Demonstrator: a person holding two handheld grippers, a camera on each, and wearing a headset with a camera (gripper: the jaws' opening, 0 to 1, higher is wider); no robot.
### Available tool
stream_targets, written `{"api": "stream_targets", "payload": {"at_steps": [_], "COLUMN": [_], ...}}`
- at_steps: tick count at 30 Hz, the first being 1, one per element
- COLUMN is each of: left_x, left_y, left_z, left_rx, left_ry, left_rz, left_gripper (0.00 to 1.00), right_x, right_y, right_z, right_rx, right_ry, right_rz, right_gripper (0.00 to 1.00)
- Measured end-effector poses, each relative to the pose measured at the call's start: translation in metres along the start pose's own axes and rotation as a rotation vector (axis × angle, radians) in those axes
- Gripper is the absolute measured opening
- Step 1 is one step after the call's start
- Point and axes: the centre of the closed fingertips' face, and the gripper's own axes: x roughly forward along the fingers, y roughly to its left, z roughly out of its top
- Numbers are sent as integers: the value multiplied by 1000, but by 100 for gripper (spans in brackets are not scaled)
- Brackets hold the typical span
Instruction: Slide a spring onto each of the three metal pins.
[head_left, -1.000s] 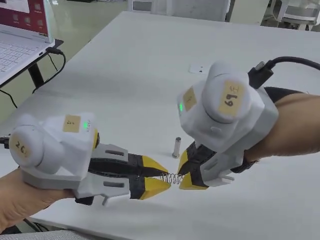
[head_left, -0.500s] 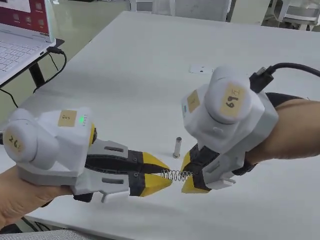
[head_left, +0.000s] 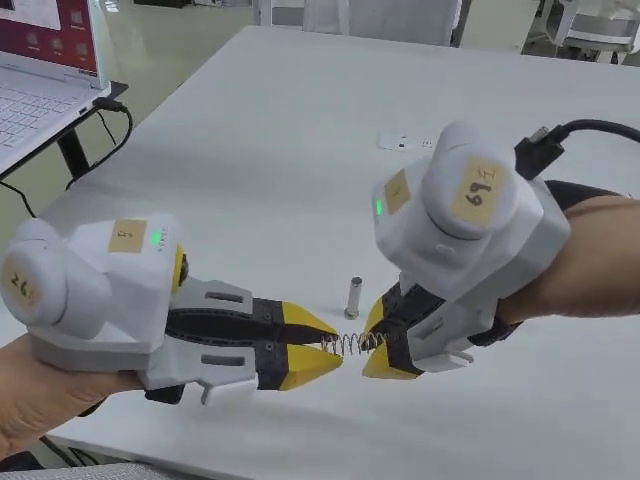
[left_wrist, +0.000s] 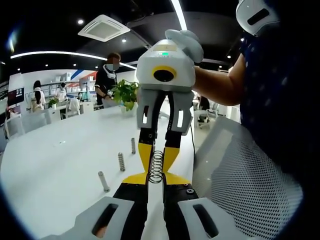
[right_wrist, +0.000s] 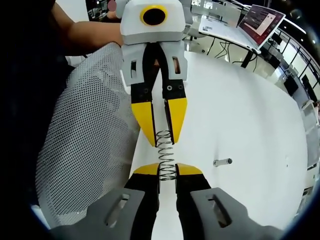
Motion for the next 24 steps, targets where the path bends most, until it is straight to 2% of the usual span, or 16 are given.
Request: {"api": "stream_targets", "payload": {"at_steps": [6,11,19,24], "left_x": [0,1,3,5], "left_y": [0,-1,-3,-3], "left_z": [-3,-5,-5,-6], "left_rx": [1,2,1,2], "left_ry": [12,18,21,24], "left_rz": [6,7,-2,-7], "left_gripper": [2,2,2,2], "right_x": [-9,-14,-18,-17], "right_y": [2,6,9,8], "right_z": [11,22,36,38], "right_rx": [-6,-1,-26,-37], "right_ry": [-27,-60,-74,-57], "right_rz": [-7,7,6,4], "right_gripper": [8,8,8,8]}}
